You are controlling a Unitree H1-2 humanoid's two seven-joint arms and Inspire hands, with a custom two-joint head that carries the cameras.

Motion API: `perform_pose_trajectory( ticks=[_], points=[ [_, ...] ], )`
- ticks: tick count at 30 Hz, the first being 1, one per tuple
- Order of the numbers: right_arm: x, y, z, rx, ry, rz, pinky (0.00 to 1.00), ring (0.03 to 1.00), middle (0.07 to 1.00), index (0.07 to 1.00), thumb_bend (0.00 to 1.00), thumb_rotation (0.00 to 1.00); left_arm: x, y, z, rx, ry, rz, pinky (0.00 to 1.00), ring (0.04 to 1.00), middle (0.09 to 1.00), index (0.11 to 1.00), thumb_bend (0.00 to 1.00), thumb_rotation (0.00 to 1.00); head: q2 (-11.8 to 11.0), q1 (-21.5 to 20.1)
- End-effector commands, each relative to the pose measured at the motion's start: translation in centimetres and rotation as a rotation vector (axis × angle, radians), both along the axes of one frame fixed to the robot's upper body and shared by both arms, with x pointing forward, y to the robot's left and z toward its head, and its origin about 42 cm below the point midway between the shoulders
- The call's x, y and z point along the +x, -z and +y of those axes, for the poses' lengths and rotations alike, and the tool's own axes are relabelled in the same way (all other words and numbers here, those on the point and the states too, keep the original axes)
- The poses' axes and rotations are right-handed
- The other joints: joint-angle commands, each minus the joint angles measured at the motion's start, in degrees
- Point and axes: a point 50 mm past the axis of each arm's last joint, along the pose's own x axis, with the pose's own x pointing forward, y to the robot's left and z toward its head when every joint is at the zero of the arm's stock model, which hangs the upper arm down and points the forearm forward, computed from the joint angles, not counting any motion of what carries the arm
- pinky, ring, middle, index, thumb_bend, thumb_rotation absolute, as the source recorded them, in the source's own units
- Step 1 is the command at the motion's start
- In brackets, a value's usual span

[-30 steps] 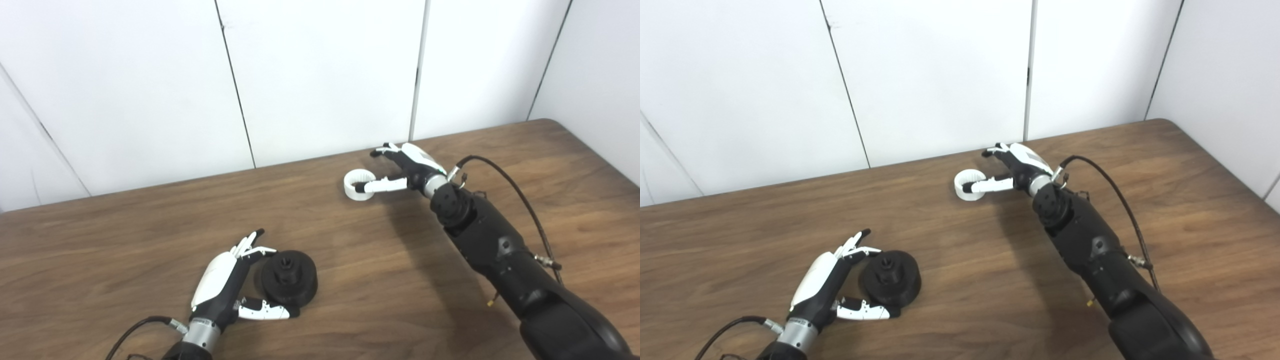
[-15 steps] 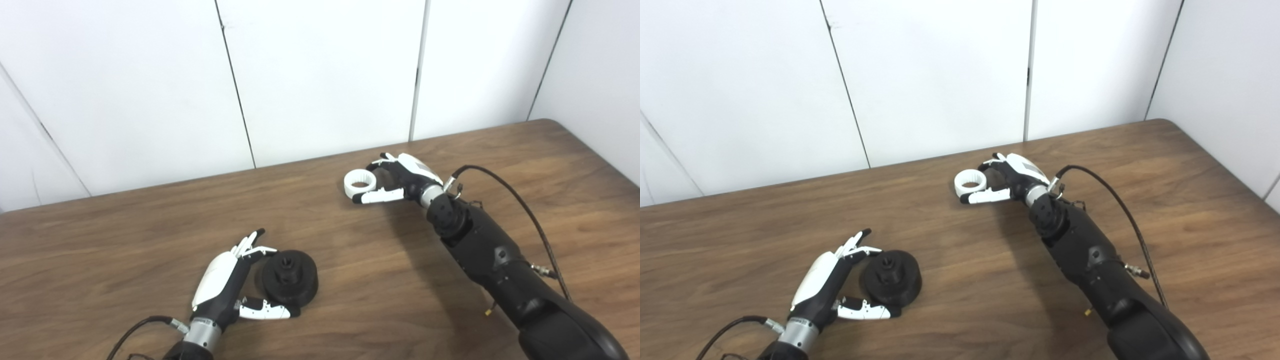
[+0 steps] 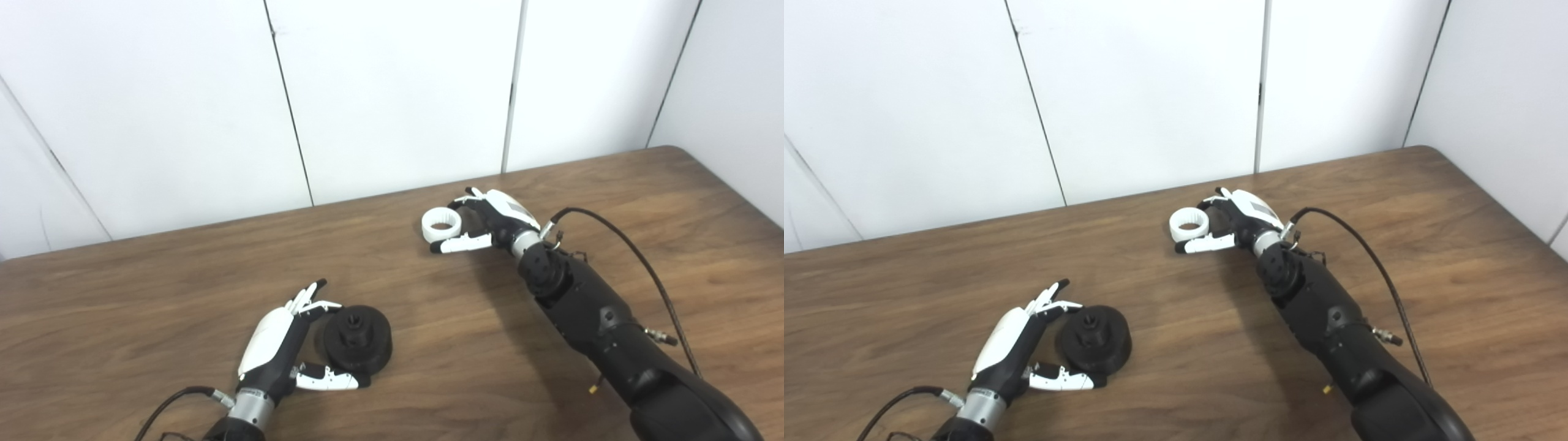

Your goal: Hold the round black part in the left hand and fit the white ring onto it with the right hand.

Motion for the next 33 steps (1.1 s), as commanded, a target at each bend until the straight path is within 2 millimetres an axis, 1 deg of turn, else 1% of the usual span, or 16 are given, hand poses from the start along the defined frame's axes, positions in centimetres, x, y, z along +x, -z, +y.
perform_pose_trajectory(
  ticks=[1, 8, 19, 23, 29, 33],
  points=[
    [1.1, -2.3, 0.9, 0.009, -0.027, -0.094, 1.0, 1.0, 1.0, 0.794, 1.0, 0.52, 0.8, -1.2, -0.1, 0.015, 0.004, -0.048, 1.0, 1.0, 1.0, 0.65, 0.89, 0.27, 0.01, 0.0],
    [1.2, -2.1, 1.2, 0.015, -0.014, -0.133, 1.0, 1.0, 1.0, 0.763, 0.96, 0.45, 0.8, -1.2, -0.3, 0.005, 0.004, -0.058, 1.0, 1.0, 1.0, 0.644, 0.89, 0.26, 0.14, 0.28],
    [1.0, -1.2, 1.6, 0.032, 0.007, -0.153, 1.0, 1.0, 0.994, 0.746, 0.93, 0.46, 0.8, -1.1, -0.1, 0.012, 0.0, -0.048, 1.0, 1.0, 1.0, 0.647, 0.89, 0.27, 0.13, 0.57],
    [0.9, -1.1, 1.7, 0.041, 0.015, -0.166, 1.0, 1.0, 0.988, 0.735, 0.9, 0.44, 0.7, -1.2, -0.1, 0.013, 0.001, -0.052, 1.0, 1.0, 1.0, 0.646, 0.89, 0.27, 0.2, 0.52],
    [0.8, -0.9, 1.9, 0.05, 0.03, -0.185, 1.0, 1.0, 0.978, 0.726, 0.88, 0.43, 0.7, -1.2, -0.2, 0.01, 0.004, -0.052, 1.0, 1.0, 1.0, 0.646, 0.89, 0.25, 0.29, 0.76],
    [0.7, -0.8, 2.1, 0.049, 0.048, -0.202, 1.0, 0.993, 0.964, 0.716, 0.88, 0.42, 0.6, -1.2, -0.1, 0.012, 0.003, -0.049, 1.0, 1.0, 1.0, 0.648, 0.89, 0.26, 0.44, 0.99]
  ],
)
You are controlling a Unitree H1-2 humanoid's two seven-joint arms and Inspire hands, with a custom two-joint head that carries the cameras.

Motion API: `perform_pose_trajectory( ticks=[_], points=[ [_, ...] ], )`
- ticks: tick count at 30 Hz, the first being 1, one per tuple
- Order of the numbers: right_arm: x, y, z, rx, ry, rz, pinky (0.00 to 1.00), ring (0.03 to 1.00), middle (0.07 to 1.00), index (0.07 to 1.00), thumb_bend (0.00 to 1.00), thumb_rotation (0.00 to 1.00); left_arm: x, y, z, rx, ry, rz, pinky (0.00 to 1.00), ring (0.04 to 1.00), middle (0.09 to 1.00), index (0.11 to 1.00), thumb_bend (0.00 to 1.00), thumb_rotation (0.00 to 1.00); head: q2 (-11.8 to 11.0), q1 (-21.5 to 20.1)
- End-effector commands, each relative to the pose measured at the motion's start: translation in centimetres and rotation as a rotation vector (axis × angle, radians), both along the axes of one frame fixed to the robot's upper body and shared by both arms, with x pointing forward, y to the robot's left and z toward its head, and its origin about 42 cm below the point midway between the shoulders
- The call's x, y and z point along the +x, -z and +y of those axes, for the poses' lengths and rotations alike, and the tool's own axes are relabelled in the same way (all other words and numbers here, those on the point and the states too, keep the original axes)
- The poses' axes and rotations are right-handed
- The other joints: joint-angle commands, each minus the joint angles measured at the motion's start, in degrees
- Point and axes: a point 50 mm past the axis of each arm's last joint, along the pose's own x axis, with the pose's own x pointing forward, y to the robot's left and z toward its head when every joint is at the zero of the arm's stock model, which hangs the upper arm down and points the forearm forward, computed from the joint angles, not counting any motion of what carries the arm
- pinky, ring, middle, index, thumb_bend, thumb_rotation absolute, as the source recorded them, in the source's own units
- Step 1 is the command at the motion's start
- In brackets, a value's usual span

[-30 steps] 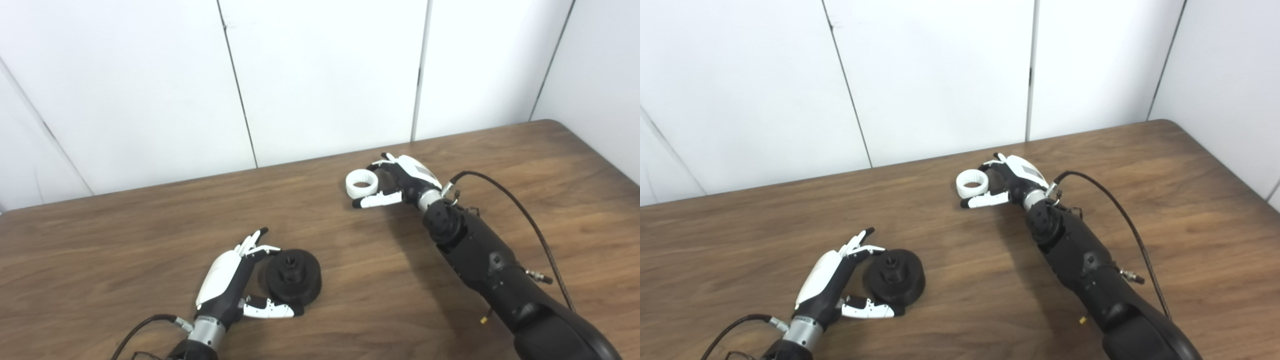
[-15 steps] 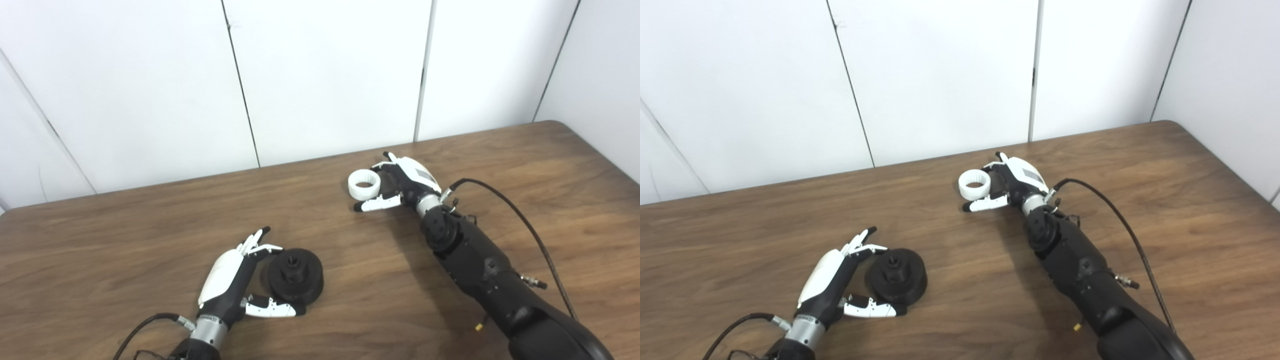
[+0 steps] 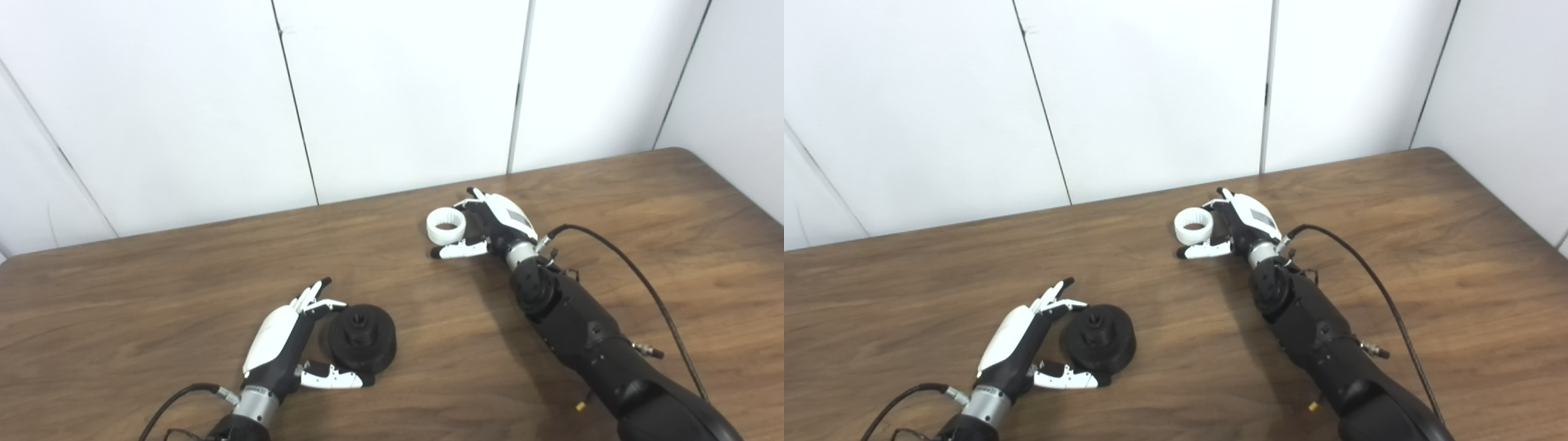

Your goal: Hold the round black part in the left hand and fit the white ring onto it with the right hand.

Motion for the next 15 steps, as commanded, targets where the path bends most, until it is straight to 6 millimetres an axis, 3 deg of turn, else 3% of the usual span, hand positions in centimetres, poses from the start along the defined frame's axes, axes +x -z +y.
perform_pose_trajectory(
  ticks=[1, 9, 15],
  points=[
    [1.2, -2.65, 0.82, 0.015, -0.014, -0.104, 1.0, 0.992, 0.963, 0.714, 0.87, 0.42, 0.62, -1.13, 0.02, 0.018, 0.004, -0.045, 1.0, 1.0, 1.0, 0.648, 0.89, 0.27, 0.0, -0.07],
    [1.1, -2.57, 0.84, 0.019, -0.002, -0.127, 1.0, 0.983, 0.947, 0.703, 0.82, 0.38, 0.48, -0.98, 0.22, 0.016, 0.001, -0.046, 1.0, 1.0, 1.0, 0.645, 0.9, 0.28, -0.25, -0.27],
    [1.06, -2.58, 0.71, 0.021, 0.002, -0.168, 1.0, 0.955, 0.916, 0.656, 0.74, 0.27, 0.47, -0.93, 0.14, 0.016, 0.003, -0.042, 1.0, 1.0, 1.0, 0.647, 0.89, 0.27, -0.17, -0.22]
  ],
)
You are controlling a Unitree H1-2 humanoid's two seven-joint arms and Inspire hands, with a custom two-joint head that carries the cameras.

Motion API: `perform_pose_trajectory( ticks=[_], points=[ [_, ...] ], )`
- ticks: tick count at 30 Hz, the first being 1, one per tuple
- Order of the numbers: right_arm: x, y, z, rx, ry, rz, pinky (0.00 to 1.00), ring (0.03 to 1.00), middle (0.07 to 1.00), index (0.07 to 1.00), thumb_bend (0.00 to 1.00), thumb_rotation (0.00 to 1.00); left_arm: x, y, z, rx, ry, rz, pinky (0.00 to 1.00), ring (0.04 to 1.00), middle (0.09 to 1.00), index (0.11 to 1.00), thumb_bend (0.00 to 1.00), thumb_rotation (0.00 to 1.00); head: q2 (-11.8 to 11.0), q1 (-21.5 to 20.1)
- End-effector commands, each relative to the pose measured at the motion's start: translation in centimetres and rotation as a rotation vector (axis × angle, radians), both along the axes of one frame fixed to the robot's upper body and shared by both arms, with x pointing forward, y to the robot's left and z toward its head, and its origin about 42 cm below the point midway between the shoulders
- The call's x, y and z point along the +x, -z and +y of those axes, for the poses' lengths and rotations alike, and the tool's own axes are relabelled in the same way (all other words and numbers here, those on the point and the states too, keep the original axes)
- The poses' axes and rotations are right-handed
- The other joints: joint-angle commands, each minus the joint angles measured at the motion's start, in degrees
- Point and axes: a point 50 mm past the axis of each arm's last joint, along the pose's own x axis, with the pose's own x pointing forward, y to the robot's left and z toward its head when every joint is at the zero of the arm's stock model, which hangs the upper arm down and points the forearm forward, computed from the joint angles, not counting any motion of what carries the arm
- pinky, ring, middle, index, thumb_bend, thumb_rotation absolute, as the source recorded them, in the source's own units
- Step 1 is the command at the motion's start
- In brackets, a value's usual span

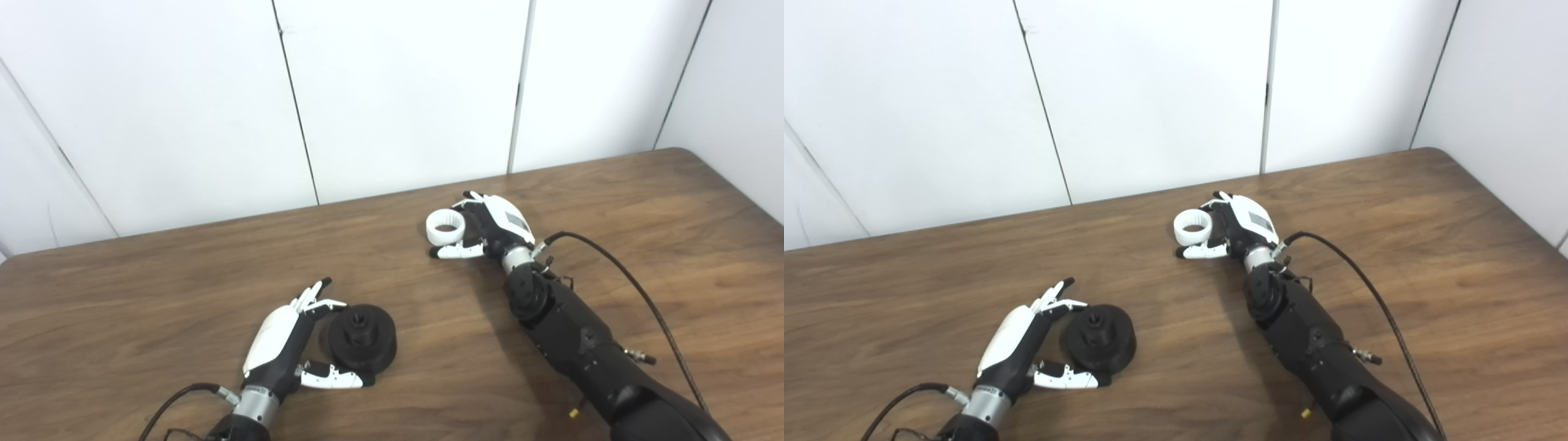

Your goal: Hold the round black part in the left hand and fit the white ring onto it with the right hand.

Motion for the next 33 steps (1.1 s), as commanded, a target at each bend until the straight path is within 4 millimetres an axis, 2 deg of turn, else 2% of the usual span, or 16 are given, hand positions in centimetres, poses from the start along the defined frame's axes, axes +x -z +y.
perform_pose_trajectory(
  ticks=[1, 5, 8, 10, 27, 33],
  points=[
    [1.2, -2.8, 0.0, -0.001, -0.012, -0.121, 1.0, 0.951, 0.911, 0.646, 0.74, 0.26, 0.5, -0.9, 0.1, 0.016, 0.004, -0.042, 1.0, 1.0, 1.0, 0.647, 0.89, 0.27, 0.01, 0.05],
    [1.2, -2.8, 0.0, 0.001, -0.016, -0.147, 1.0, 0.941, 0.898, 0.61, 0.71, 0.23, 0.4, -0.9, 0.2, 0.018, 0.001, -0.042, 1.0, 1.0, 1.0, 0.647, 0.89, 0.28, 0.11, 0.04],
    [1.2, -2.7, 0.0, 0.019, -0.016, -0.171, 1.0, 0.936, 0.887, 0.516, 0.56, 0.16, 0.4, -0.9, 0.2, 0.016, 0.001, -0.045, 1.0, 1.0, 1.0, 0.645, 0.9, 0.28, 0.16, -0.06],
    [1.1, -2.7, 0.0, 0.028, -0.015, -0.182, 1.0, 0.93, 0.877, 0.495, 0.52, 0.15, 0.3, -1.0, 0.3, 0.018, 0.0, -0.042, 1.0, 1.0, 1.0, 0.647, 0.89, 0.28, 0.21, -0.08],
    [0.9, -2.7, -0.3, 0.023, -0.005, -0.235, 1.0, 0.912, 0.838, 0.484, 0.52, 0.14, 0.5, -1.2, 0.1, 0.014, 0.003, -0.045, 1.0, 1.0, 1.0, 0.645, 0.89, 0.27, 0.46, 0.05],
    [0.5, -4.1, -0.1, 0.068, -0.013, -0.282, 1.0, 0.917, 0.842, 0.484, 0.52, 0.15, 0.7, -1.1, 0.1, 0.017, 0.003, -0.041, 1.0, 1.0, 1.0, 0.646, 0.89, 0.26, 0.59, -0.17]
  ],
)
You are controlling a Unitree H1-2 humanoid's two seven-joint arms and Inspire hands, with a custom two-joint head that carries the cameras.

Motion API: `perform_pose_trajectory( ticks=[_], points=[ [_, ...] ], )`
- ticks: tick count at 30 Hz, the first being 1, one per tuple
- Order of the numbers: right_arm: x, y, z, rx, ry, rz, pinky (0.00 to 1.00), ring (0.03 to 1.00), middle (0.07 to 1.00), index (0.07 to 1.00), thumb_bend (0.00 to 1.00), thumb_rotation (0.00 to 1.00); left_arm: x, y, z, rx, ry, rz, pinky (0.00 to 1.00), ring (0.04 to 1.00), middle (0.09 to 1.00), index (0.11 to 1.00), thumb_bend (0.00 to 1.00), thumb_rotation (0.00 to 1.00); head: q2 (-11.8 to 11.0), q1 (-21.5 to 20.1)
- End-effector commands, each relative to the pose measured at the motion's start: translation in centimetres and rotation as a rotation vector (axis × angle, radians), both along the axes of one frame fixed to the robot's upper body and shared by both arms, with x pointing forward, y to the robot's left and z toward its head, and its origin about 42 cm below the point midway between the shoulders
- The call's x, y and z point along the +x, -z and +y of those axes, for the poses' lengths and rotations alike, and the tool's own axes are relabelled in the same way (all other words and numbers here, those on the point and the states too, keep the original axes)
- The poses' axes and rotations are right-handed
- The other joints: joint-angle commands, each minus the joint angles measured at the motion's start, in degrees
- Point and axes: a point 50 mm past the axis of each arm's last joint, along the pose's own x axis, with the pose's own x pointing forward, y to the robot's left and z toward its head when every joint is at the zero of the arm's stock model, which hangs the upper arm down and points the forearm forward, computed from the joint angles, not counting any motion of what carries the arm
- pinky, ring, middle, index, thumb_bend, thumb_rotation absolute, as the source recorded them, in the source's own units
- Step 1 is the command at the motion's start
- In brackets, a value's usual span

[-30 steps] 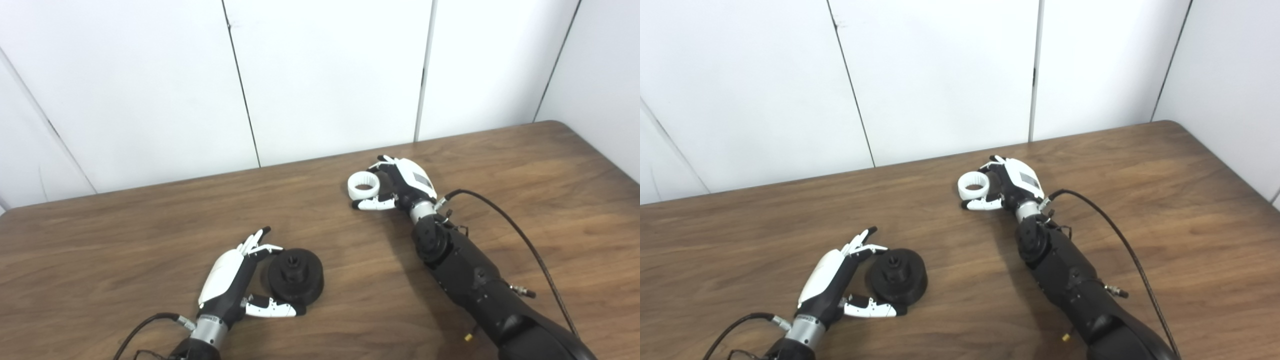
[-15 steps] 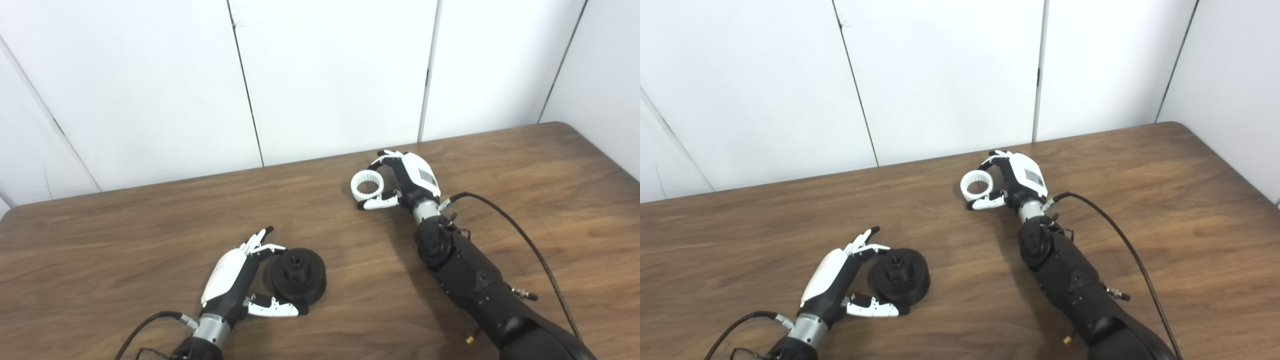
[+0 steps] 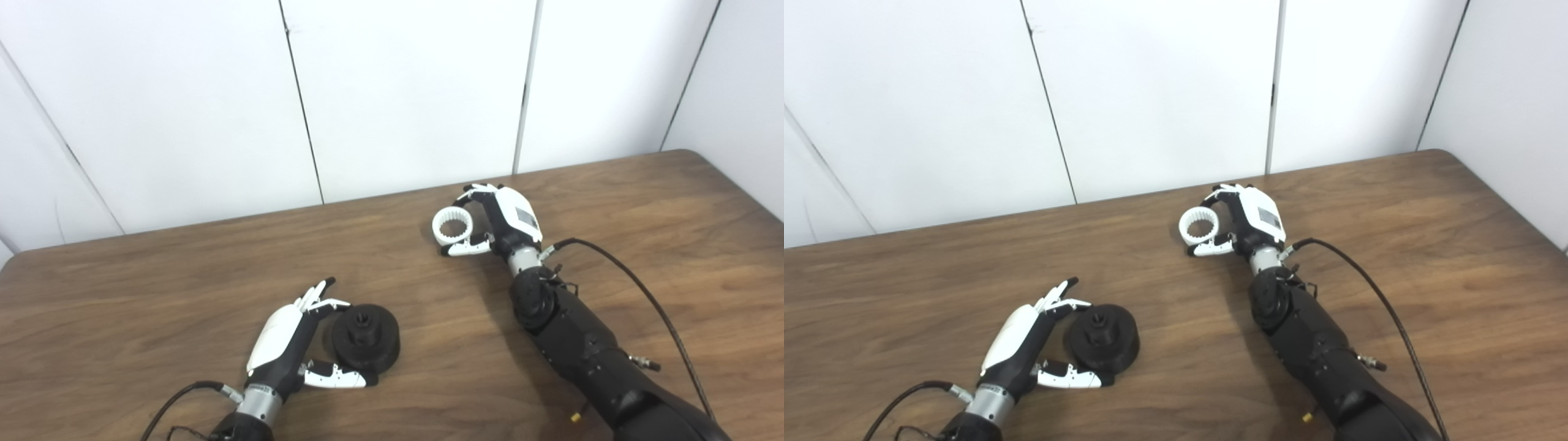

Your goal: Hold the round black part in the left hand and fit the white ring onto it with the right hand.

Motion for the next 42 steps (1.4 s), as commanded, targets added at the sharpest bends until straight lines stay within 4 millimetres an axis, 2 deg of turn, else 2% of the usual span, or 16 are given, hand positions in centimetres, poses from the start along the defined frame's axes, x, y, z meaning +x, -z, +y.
perform_pose_trajectory(
  ticks=[1, 14, 20, 22, 28, 30, 36, 42],
  points=[
    [1.0, -4.1, 0.1, 0.036, -0.021, -0.129, 1.0, 0.918, 0.841, 0.484, 0.52, 0.14, 0.8, -1.0, 0.1, 0.016, 0.004, -0.045, 1.0, 1.0, 1.0, 0.646, 0.9, 0.26, 0.08, -0.07],
    [-0.6, -7.9, 0.7, 0.105, -0.077, -0.202, 1.0, 0.938, 0.845, 0.483, 0.52, 0.15, 0.9, -1.2, -0.3, 0.013, 0.006, -0.041, 1.0, 1.0, 1.0, 0.644, 0.89, 0.25, 0.38, 0.75],
    [-1.4, -9.3, 0.8, 0.132, -0.102, -0.234, 0.99, 0.938, 0.842, 0.482, 0.52, 0.15, 0.9, -1.2, -0.7, 0.015, 0.007, -0.048, 1.0, 1.0, 1.0, 0.644, 0.9, 0.27, 0.79, 4.17],
    [-1.7, -9.5, 0.8, 0.134, -0.112, -0.239, 0.97, 0.934, 0.842, 0.482, 0.52, 0.15, 0.9, -1.3, -0.9, 0.016, 0.007, -0.044, 1.0, 1.0, 1.0, 0.648, 0.89, 0.27, 1.03, 5.13],
    [-2.7, -9.9, 0.7, 0.164, -0.157, -0.25, 0.87, 0.922, 0.839, 0.482, 0.52, 0.14, 1.0, -1.4, -2.0, 0.014, 0.009, -0.047, 1.0, 1.0, 1.0, 0.645, 0.9, 0.27, 1.67, 11.52],
    [-3.1, -9.9, 0.8, 0.172, -0.171, -0.248, 0.84, 0.91, 0.836, 0.482, 0.52, 0.14, 1.1, -1.2, -2.4, 0.01, 0.008, -0.048, 1.0, 1.0, 1.0, 0.644, 0.9, 0.27, 1.72, 11.81],
    [-3.8, -9.8, 1.6, 0.193, -0.213, -0.235, 0.87, 0.925, 0.841, 0.482, 0.52, 0.14, 1.0, -1.1, -2.7, 0.006, 0.006, -0.039, 1.0, 1.0, 1.0, 0.647, 0.91, 0.27, 1.68, 11.52],
    [-5.4, -10.1, 2.4, 0.188, -0.269, -0.256, 0.86, 0.918, 0.837, 0.481, 0.52, 0.14, 1.0, -1.0, -2.7, 0.012, 0.001, -0.042, 1.0, 1.0, 1.0, 0.645, 0.9, 0.28, 1.58, 11.62]
  ],
)
